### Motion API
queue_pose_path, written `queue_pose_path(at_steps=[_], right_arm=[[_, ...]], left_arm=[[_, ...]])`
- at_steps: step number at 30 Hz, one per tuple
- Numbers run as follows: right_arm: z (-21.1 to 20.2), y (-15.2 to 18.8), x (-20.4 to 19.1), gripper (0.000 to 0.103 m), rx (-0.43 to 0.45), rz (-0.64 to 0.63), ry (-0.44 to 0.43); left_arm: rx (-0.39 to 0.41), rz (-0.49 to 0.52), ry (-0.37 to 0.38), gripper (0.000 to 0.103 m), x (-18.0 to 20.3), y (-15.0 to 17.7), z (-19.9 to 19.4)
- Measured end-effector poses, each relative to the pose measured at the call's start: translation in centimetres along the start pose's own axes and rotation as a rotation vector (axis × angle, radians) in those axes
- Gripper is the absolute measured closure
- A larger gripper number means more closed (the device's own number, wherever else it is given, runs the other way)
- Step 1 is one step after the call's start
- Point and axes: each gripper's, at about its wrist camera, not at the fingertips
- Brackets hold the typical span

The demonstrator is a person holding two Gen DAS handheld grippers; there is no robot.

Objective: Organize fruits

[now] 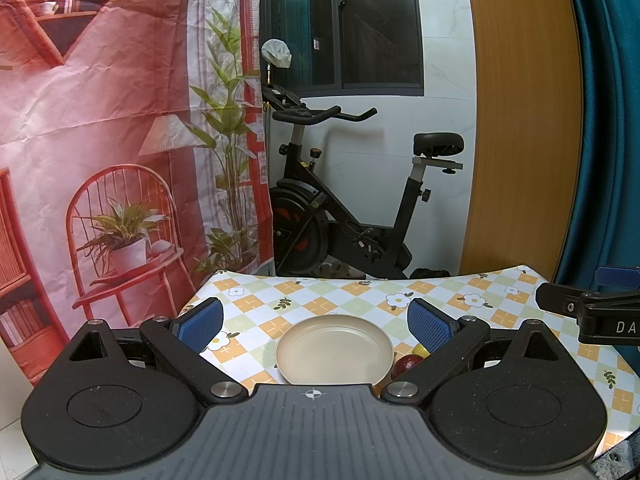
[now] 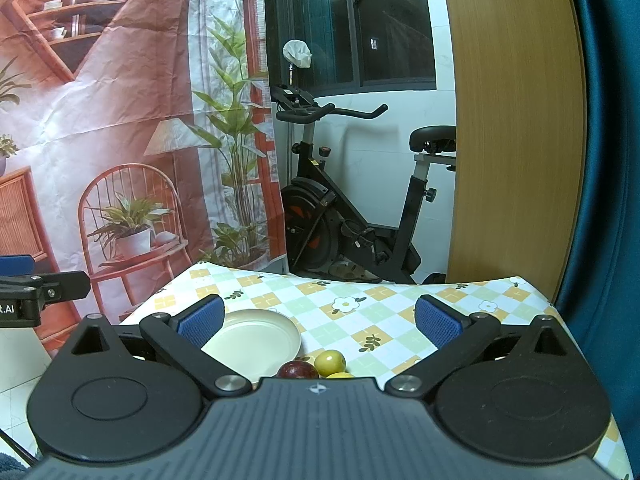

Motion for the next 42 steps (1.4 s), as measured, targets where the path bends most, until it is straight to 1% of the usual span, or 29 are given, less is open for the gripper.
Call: queue_pose_path(at_steps=[18,19,22,30,33,35,37,42], right_arm=[[0.0,-0.2,0.0,0.000,0.002,0.001,0.000],[0.0,-0.7,0.5,0.000,0.003,0.003,0.002],[-0.1,-0.9,0.7,0.000,0.005,0.006,-0.001],[-0.1,-0.3,0.6,0.000,0.020,0.002,-0.012],[-0.2,0.0,0.7,0.000,0.033,0.001,-0.017],[-0.2,0.2,0.7,0.000,0.049,-0.006,-0.020],[0.0,0.5,0.6,0.000,0.071,-0.028,-0.020],[1.3,2.3,0.8,0.000,0.139,-0.047,0.020]], left_arm=[[-0.007,-0.011,0.004,0.003,-0.2,0.0,0.0],[-0.008,-0.013,0.004,0.003,-0.3,0.0,0.0],[-0.007,-0.014,0.003,0.003,-0.3,0.0,0.0],[-0.011,-0.009,0.005,0.003,-0.3,0.1,0.2],[-0.009,-0.009,0.002,0.003,-0.3,0.1,0.3],[-0.010,-0.004,-0.015,0.003,-0.1,0.2,0.5],[0.006,0.003,-0.038,0.003,0.1,0.4,0.9],[0.047,0.006,-0.074,0.004,-0.1,0.8,2.4]])
Point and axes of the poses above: each gripper's, at about its wrist camera, not at the fingertips, and z roughly the way its jaws point, x to its right, y to its underside, and after that the axes turned 7 degrees about -x, right-handed
